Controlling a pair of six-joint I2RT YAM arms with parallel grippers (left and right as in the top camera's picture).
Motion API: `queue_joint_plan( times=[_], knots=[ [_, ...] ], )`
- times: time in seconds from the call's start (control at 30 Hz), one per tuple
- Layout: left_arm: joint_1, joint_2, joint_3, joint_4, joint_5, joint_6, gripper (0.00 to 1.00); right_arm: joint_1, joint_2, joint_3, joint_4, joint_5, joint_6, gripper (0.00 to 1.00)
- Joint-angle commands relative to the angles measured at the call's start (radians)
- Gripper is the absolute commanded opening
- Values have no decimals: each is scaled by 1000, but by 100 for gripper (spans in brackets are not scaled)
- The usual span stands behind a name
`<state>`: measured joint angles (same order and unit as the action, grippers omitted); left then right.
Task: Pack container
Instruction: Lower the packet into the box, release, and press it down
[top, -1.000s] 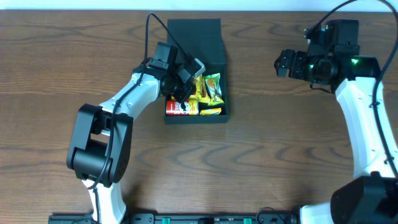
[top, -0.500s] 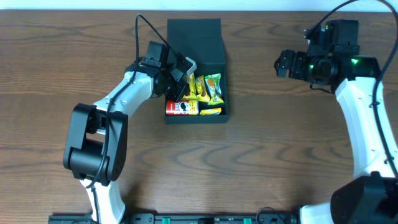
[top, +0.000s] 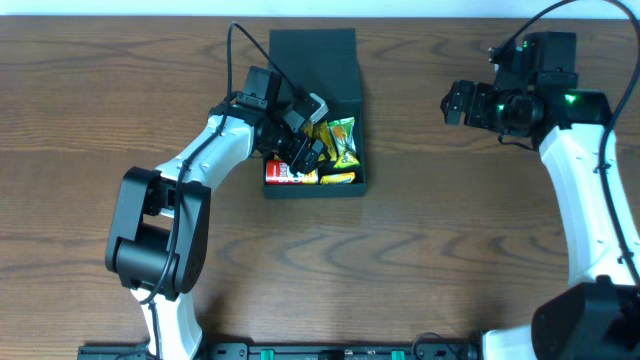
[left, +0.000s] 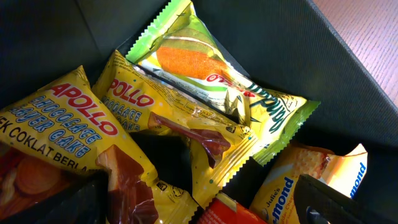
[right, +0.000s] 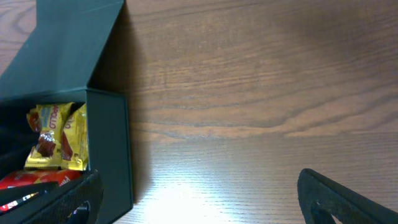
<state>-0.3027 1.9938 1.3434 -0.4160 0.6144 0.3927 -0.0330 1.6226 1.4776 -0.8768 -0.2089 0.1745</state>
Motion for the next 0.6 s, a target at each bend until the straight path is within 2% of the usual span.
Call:
queue_joint_plan(
  times=[0.0, 0.1, 0.17, 0.23, 0.33, 0.57],
  knots=[
    [41, 9, 14, -6, -67, -2, 96, 8, -1, -2, -2, 3, -8, 99],
    [41, 3, 14, -6, -66, -38, 96, 8, -1, -2, -2, 3, -8, 99],
    [40, -6, 14, -7, -57, -76, 100, 8, -1, -2, -2, 3, -8, 99],
    [36, -16, 14, -7, -23, -97, 88, 8, -1, -2, -1, 3, -8, 99],
    [27, -30, 14, 0, 19, -150, 80, 8, -1, -2, 0, 3, -8, 99],
    [-16, -85, 14, 1, 48, -218, 81, 8, -1, -2, 1, 3, -8, 99]
  ],
)
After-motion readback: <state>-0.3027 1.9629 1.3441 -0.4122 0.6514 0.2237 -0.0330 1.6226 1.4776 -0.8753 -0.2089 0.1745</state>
